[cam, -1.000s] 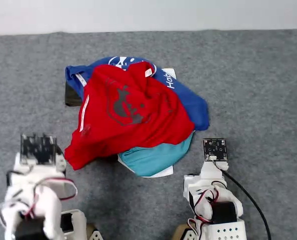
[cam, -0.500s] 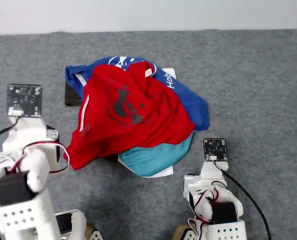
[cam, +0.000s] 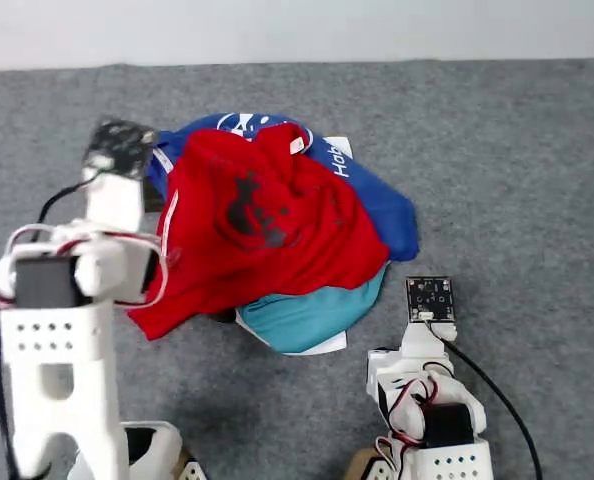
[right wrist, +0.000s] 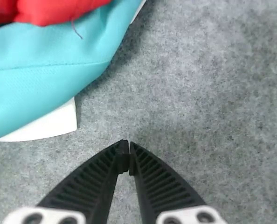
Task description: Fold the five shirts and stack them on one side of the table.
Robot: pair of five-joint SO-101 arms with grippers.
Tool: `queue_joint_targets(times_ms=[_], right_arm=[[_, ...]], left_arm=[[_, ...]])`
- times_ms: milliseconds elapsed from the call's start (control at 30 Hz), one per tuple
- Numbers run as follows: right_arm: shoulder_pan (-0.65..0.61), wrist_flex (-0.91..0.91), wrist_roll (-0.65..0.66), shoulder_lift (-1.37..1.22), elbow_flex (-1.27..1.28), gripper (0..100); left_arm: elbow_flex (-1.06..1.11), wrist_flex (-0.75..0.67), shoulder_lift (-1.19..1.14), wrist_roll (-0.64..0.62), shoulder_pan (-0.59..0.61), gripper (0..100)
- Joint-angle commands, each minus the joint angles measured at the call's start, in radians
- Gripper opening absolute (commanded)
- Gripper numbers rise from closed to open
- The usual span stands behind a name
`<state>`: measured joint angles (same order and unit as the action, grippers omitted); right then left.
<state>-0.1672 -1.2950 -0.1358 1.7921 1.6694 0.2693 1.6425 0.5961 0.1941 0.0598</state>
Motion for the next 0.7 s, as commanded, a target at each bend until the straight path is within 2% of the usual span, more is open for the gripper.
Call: queue_joint_targets(times_ms=[0, 67, 167, 333, 467, 667], right_arm=[[-0.004, -0.005, -0.011, 0.008, 0.014, 0.9], [-0.021, -0.005, -0.011, 0.008, 0.014, 0.9], [-0.116, -0.005, -0.011, 0.008, 0.014, 0.9], [-0.251, -0.005, -0.008, 0.008, 0.014, 0.9], [-0.209, 0.004, -0.008, 0.008, -0.015, 0.9], [-0.028, 0.010, -0.008, 0.008, -0.094, 0.9]], left_arm=[[-0.110, 0.058, -0.051, 0.005, -0.124, 4], [-0.145, 0.080, -0.078, -0.005, -0.189, 4], [-0.189, 0.081, -0.127, -0.071, -0.249, 4], [-0.302, 0.080, -0.258, -0.117, -0.293, 4], [-0.441, 0.084, -0.382, -0.143, -0.296, 6], [-0.602, 0.089, -0.563, -0.144, -0.298, 25]])
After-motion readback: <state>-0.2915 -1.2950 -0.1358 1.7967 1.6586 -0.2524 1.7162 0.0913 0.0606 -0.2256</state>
